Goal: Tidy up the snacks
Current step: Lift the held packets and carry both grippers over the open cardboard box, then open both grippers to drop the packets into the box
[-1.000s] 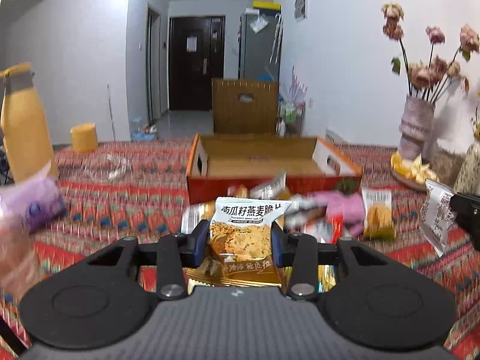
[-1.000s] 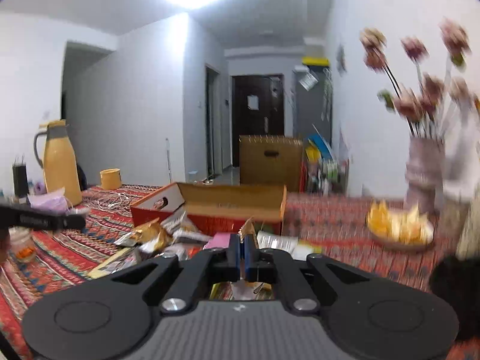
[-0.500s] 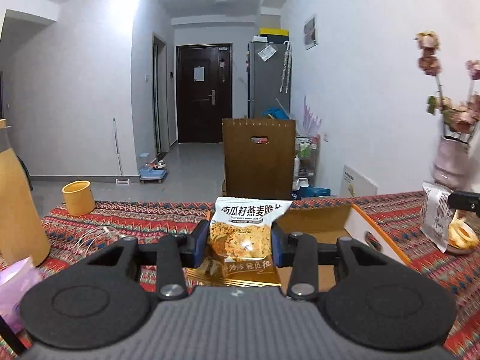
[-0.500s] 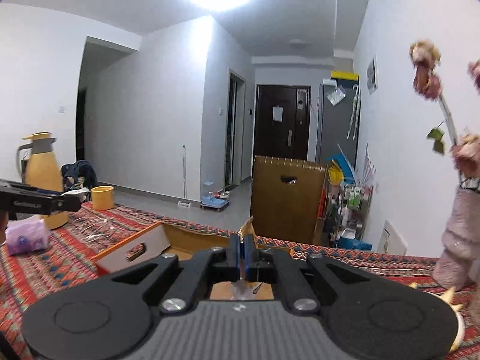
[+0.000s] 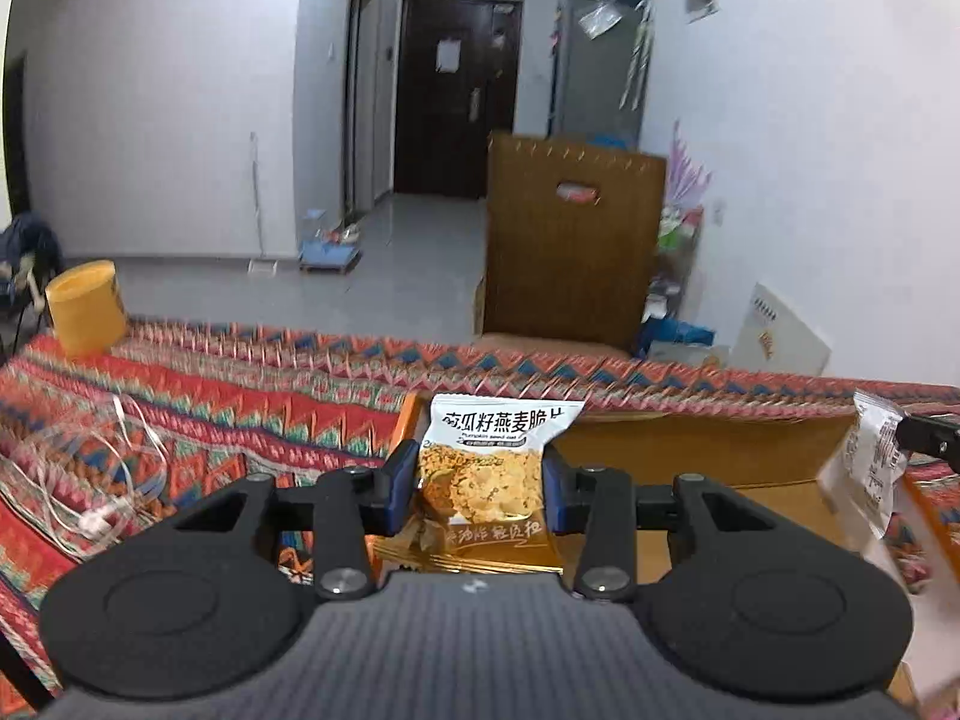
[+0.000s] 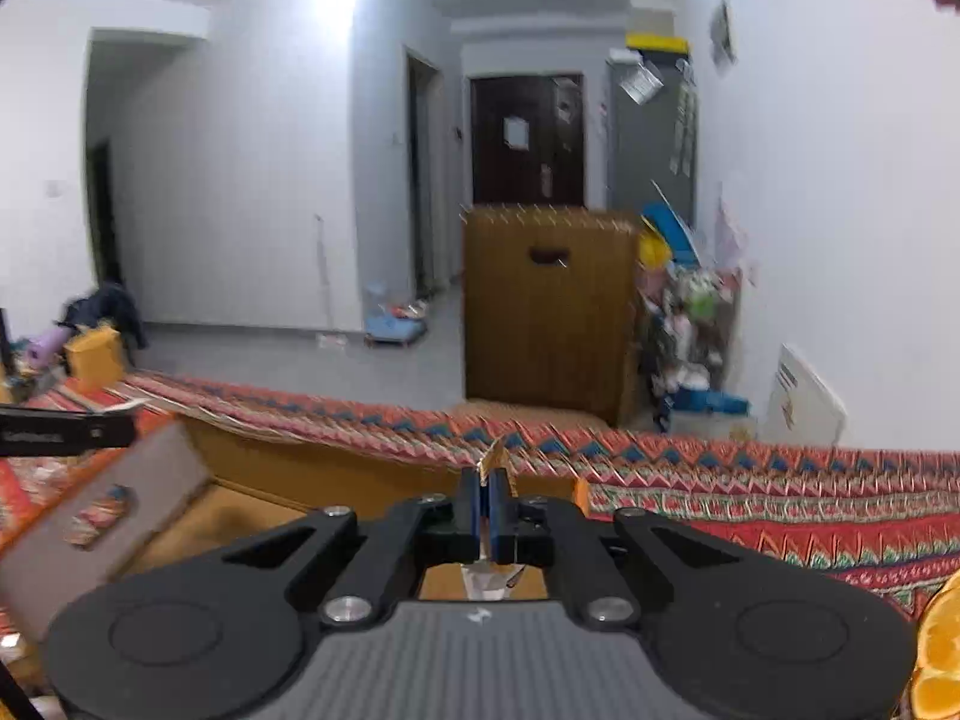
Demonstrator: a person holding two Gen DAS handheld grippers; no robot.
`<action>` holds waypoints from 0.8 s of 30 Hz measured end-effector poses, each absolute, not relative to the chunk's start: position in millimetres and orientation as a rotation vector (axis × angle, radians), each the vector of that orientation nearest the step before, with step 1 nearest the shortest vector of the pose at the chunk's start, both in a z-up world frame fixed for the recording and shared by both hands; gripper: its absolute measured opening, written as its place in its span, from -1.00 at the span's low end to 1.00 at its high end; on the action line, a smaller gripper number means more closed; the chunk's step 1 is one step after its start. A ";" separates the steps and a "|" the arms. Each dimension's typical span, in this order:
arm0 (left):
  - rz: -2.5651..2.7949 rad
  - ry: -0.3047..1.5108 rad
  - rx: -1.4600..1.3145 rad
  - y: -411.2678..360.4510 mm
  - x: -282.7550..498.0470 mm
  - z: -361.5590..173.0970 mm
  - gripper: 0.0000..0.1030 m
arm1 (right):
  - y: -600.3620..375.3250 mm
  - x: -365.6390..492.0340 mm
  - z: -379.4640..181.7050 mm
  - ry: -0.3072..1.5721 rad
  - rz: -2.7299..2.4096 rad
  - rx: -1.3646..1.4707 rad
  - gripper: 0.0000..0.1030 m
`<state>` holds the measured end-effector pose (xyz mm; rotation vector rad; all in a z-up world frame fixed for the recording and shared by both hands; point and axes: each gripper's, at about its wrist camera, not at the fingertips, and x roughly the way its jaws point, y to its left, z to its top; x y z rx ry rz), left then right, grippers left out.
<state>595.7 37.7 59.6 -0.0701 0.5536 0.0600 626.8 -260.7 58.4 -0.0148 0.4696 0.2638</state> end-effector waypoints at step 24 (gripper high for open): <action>-0.053 0.383 -0.051 24.8 541.4 107.3 1.00 | -262.2 583.8 101.0 0.389 0.264 0.045 0.81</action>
